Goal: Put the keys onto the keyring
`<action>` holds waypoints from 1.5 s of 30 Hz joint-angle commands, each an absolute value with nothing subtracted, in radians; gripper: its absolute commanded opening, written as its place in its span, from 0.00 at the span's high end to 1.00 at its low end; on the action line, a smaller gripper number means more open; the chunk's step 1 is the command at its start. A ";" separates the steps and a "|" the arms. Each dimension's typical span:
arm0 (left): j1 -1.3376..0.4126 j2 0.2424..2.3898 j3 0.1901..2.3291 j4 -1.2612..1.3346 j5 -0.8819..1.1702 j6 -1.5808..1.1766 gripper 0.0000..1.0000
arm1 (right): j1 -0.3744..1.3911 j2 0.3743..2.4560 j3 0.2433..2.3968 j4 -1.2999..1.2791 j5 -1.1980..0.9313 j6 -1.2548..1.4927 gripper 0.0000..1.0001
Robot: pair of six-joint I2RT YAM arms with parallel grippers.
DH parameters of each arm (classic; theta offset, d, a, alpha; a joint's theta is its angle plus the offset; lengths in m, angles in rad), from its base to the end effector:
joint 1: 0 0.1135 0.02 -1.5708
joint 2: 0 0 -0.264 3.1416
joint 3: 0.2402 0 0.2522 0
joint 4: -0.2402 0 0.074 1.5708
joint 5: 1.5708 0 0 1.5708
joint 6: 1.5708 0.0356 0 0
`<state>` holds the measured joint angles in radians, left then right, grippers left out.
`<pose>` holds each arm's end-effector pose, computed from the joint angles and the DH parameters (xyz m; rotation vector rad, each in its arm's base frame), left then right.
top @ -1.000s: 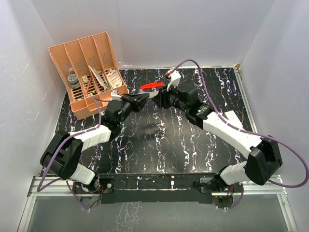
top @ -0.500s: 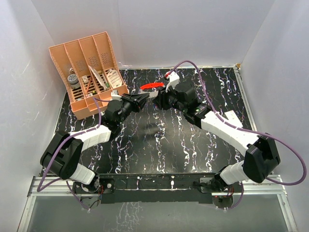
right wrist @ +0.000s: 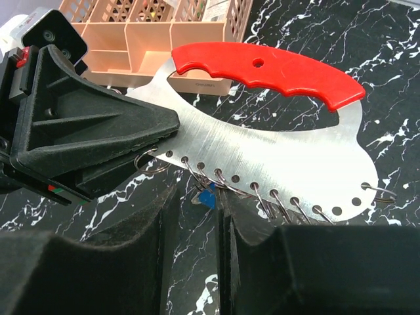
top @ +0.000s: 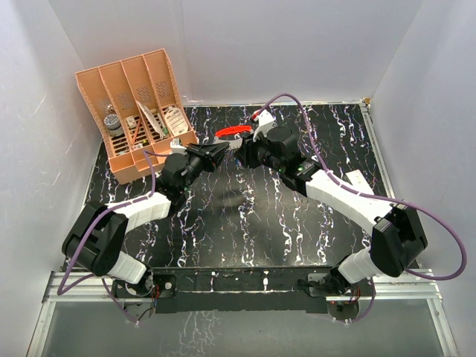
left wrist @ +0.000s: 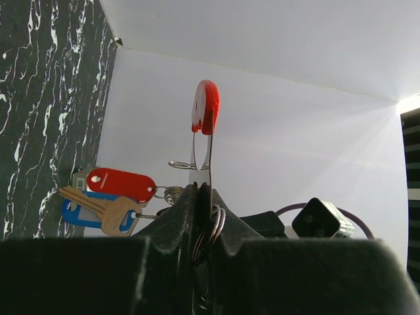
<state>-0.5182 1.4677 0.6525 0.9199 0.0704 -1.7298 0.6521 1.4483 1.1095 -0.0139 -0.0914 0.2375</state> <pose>0.2710 -0.1574 0.2504 -0.9539 1.4990 -1.8052 0.2694 0.2098 0.3129 -0.4697 1.9263 0.6765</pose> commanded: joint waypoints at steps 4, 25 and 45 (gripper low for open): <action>-0.519 1.473 0.683 0.974 0.105 -1.744 1.00 | 0.650 1.411 1.090 0.175 -0.037 0.210 0.74; -0.520 1.548 0.687 1.071 0.155 -1.836 1.00 | 0.651 1.387 0.975 0.388 -0.049 0.192 0.78; -0.519 1.514 0.691 1.024 0.145 -1.795 1.00 | 0.652 1.417 1.045 0.288 -0.033 0.186 1.00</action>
<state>-0.5133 1.5665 0.6563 1.0161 0.1085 -1.8198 0.6525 1.4334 0.9676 0.2489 -0.0551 0.2066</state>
